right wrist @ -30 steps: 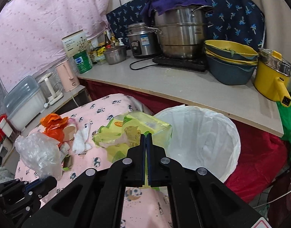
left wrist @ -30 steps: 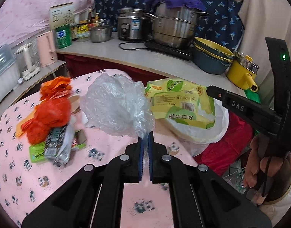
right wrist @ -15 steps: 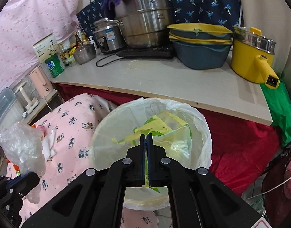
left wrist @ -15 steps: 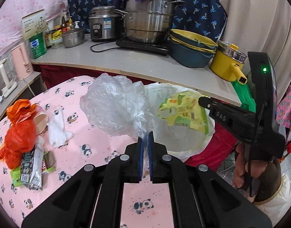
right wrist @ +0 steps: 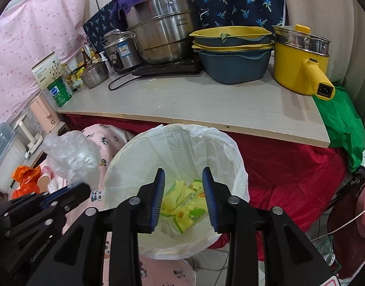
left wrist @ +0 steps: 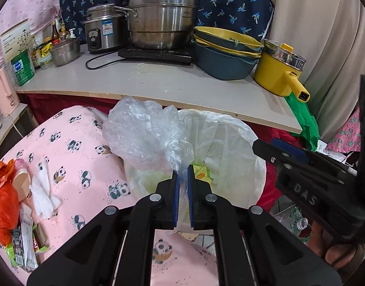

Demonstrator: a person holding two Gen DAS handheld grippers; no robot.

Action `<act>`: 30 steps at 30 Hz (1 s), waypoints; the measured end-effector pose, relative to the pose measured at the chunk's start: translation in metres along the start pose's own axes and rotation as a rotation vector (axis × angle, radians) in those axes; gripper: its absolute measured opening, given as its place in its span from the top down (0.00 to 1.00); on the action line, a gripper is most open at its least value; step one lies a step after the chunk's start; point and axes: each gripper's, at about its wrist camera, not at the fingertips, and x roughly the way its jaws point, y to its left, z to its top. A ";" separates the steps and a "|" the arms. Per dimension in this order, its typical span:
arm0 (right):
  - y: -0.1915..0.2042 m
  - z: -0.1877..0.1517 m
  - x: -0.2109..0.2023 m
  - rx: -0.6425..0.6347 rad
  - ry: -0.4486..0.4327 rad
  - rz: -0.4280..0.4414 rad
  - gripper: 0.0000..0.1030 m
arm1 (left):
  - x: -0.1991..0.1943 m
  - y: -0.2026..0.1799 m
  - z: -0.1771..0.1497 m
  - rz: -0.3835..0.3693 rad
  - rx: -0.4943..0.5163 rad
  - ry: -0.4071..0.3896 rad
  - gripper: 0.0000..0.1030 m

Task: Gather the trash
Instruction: 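Carry the yellow-green bag over the bin and open the right tool to drop it, then return the right tool to the table and reach for the orange bag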

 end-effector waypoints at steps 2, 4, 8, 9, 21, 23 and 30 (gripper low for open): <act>-0.001 0.000 -0.003 0.004 -0.007 -0.007 0.64 | 0.006 -0.004 0.004 -0.001 0.004 0.001 0.93; -0.002 0.001 -0.005 0.008 -0.012 -0.008 0.61 | 0.009 -0.006 0.006 -0.007 0.006 0.004 0.92; -0.004 0.001 -0.011 0.014 -0.026 -0.014 0.55 | 0.013 -0.011 0.009 -0.011 0.011 -0.006 0.70; -0.004 0.001 -0.013 0.014 -0.030 -0.018 0.55 | 0.013 -0.013 0.009 -0.003 0.014 -0.013 0.68; -0.010 0.003 -0.025 0.035 -0.057 -0.037 0.48 | 0.005 -0.009 0.010 0.024 0.000 -0.037 0.50; -0.008 0.003 -0.027 0.029 -0.060 -0.033 0.47 | 0.000 -0.006 0.009 0.026 -0.011 -0.042 0.50; 0.007 0.004 -0.037 0.001 -0.075 -0.012 0.44 | -0.019 0.006 0.004 0.053 -0.042 -0.065 0.46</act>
